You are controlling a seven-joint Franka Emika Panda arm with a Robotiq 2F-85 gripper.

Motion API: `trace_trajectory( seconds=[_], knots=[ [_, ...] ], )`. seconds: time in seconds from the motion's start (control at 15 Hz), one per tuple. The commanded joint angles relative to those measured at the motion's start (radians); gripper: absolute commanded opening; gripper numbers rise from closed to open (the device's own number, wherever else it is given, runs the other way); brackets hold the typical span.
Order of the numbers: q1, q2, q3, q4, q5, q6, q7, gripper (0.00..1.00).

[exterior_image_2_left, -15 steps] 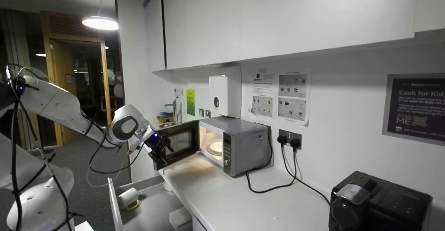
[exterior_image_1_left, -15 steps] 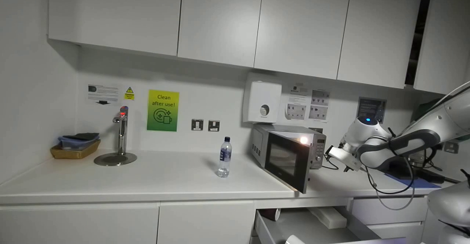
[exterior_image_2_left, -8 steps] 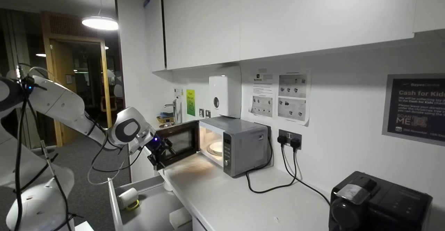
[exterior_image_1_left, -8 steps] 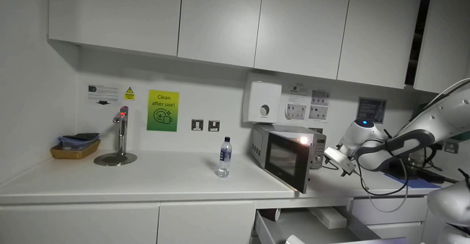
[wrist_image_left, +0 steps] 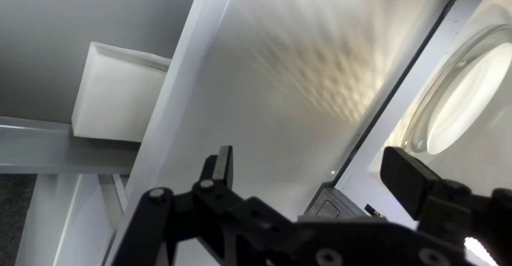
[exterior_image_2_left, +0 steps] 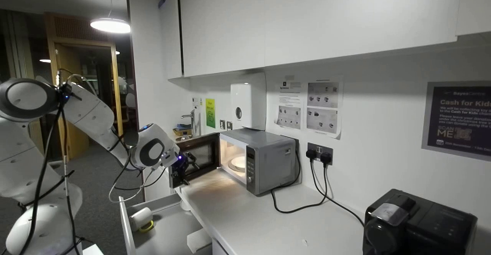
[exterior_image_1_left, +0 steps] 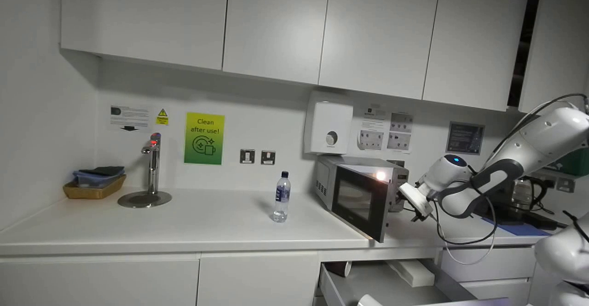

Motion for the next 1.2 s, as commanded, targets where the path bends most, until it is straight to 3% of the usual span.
trace_trajectory(
  seconds=[0.0,0.4,0.8,0.93,1.0,1.13],
  knots=[
    [-0.070,0.113,0.017,0.055,-0.044,0.141,-0.021,1.00],
    [-0.202,0.199,0.075,0.109,-0.084,0.274,-0.057,1.00],
    [-0.330,0.239,0.162,0.161,-0.057,0.289,-0.112,1.00],
    [-0.354,0.228,0.191,0.171,-0.048,0.249,-0.102,1.00],
    [-0.313,0.214,0.153,0.142,-0.053,0.259,-0.087,1.00],
    [-0.315,0.214,0.156,0.140,-0.053,0.258,-0.087,1.00]
  ],
)
